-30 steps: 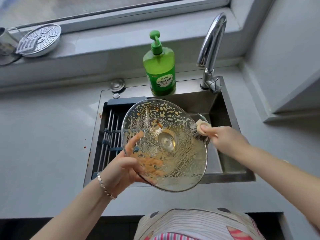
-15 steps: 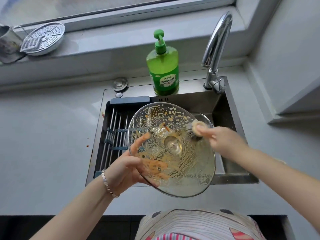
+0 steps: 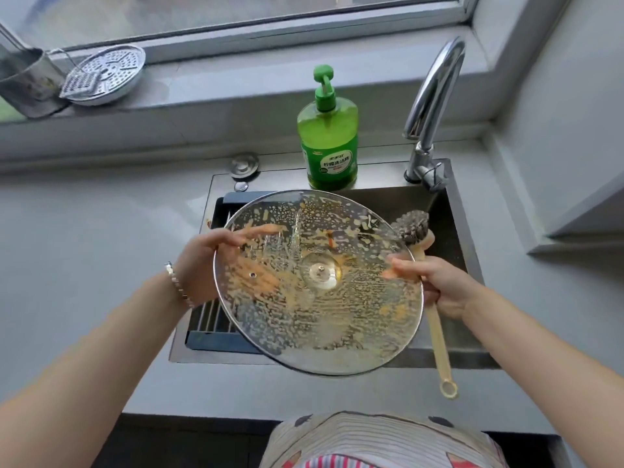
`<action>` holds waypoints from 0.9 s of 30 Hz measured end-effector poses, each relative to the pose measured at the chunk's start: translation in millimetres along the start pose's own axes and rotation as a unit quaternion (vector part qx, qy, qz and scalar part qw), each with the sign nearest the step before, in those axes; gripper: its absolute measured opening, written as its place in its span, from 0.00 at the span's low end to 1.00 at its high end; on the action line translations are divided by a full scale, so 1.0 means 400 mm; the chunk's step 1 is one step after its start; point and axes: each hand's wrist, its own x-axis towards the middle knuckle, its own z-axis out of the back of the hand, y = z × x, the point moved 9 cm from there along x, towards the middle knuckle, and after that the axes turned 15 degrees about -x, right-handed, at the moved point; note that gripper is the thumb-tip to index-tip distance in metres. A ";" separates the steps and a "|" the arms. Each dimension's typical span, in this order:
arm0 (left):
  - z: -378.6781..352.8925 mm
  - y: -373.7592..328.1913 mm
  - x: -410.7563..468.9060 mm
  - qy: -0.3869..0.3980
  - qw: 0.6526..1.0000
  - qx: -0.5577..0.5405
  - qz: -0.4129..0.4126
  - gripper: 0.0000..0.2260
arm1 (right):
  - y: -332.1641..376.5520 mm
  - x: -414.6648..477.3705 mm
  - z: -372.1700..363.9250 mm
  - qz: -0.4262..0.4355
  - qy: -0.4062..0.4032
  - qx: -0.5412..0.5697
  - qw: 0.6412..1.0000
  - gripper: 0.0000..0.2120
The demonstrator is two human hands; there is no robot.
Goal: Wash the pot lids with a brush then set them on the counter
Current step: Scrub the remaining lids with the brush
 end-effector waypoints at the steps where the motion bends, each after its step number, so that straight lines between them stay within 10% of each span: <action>1: 0.009 -0.020 0.005 -0.024 0.999 -0.009 -0.032 0.33 | 0.005 0.003 0.001 0.009 -0.013 0.033 0.999 0.04; 6: -0.007 0.045 0.028 -0.058 0.978 -0.156 -0.125 0.38 | 0.034 0.000 0.001 0.067 -0.103 0.136 0.983 0.04; 14: -0.187 0.258 0.080 0.012 0.978 -0.208 -0.021 0.40 | 0.088 -0.061 -0.100 0.118 -0.136 0.179 0.967 0.07; 20: -0.120 0.192 0.045 -0.090 0.965 -0.213 -0.125 0.36 | 0.106 -0.104 -0.057 0.117 -0.154 -0.116 0.974 0.08; 23: -0.093 0.186 0.017 -0.120 0.964 -0.196 -0.133 0.40 | 0.108 -0.116 0.019 0.109 -0.238 -0.365 0.894 0.28; 27: -0.081 0.206 -0.011 -0.127 0.972 -0.169 -0.105 0.39 | 0.142 -0.119 0.012 0.171 -0.221 -0.557 0.782 0.24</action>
